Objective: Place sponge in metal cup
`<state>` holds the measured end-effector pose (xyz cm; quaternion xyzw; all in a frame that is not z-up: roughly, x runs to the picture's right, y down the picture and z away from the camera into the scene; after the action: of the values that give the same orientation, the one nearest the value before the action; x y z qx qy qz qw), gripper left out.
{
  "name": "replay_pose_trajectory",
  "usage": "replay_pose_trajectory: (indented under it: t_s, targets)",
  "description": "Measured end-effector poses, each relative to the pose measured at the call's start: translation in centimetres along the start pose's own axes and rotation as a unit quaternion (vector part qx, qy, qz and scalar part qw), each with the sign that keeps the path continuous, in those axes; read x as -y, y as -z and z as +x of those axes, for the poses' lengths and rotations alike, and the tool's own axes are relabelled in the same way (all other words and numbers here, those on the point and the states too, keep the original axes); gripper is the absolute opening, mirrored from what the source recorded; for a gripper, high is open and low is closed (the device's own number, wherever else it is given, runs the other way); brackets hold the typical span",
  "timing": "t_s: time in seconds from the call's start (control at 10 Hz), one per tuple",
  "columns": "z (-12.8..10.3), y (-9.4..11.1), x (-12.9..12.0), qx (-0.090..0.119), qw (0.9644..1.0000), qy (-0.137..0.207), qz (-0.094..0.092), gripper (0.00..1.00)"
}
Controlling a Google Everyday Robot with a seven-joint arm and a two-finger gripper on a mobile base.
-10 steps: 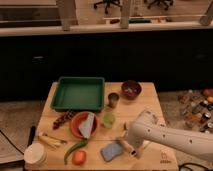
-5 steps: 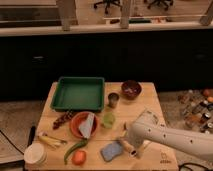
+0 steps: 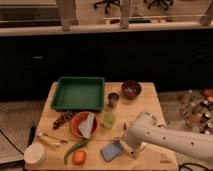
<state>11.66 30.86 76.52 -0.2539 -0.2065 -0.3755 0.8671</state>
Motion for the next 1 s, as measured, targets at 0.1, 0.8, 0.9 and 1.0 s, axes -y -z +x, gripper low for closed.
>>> replay_pose_trajectory:
  t_s: [0.1,0.8,0.9,1.0]
  targets:
    - [-0.1,0.1,0.0,-0.001,1.0000,-0.004,0.002,0.80]
    - [-2.7,-1.0,2.0,0.013,0.9998,-0.011,-0.004,0.80]
    - [-3.1,-1.1,2.0,0.017,0.9997,-0.013,-0.006,0.80]
    - [-3.5,-1.2,2.2,0.021,0.9997,-0.013,-0.008,0.80]
